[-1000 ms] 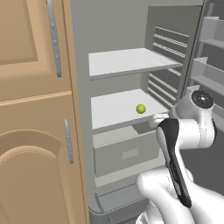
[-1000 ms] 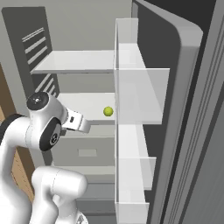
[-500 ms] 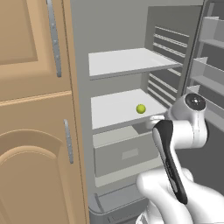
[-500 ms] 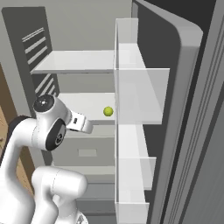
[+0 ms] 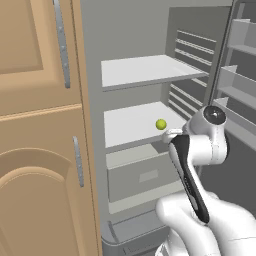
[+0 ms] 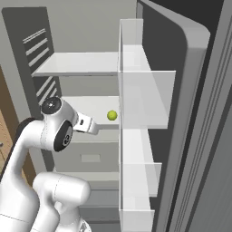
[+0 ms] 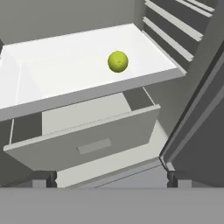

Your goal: Retrieve the apple and pear from the fridge and place them into the bowl on the dining table.

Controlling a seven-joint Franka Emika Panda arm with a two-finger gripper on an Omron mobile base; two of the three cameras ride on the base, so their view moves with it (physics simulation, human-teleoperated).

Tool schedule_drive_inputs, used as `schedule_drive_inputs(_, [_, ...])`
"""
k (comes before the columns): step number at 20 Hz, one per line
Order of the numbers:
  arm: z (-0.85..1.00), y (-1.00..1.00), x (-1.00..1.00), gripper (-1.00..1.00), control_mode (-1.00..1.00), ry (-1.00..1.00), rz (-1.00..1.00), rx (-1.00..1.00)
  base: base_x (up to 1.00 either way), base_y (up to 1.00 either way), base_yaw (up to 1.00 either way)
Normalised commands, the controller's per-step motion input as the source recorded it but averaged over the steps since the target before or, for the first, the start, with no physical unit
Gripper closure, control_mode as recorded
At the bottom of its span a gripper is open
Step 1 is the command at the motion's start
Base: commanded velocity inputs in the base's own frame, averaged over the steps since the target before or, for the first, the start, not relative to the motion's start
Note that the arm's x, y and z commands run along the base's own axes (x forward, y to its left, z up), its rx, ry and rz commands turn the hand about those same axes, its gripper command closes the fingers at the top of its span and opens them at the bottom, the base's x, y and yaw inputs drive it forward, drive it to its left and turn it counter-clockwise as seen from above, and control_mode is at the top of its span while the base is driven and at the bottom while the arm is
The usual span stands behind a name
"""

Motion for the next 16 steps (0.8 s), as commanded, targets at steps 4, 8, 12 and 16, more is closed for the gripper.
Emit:
schedule_drive_inputs(4, [0.0, 0.0, 0.31, -1.0, -1.0, 0.0, -0.02, 0.0, 0.0, 0.0, 0.0])
schedule_drive_inputs(8, [-0.06, 0.0, 0.25, -1.0, -1.0, 0.0, -0.02, 0.0, 0.0, 0.0, 0.0])
schedule_drive_inputs(12, [-0.11, 0.0, 0.22, -1.0, -1.0, 0.0, -0.01, 0.0, 0.0, 0.0, 0.0])
schedule_drive_inputs(16, [-0.09, 0.0, 0.22, -1.0, -1.0, 0.0, 0.0, 0.0, 0.0, 0.0, 0.0])
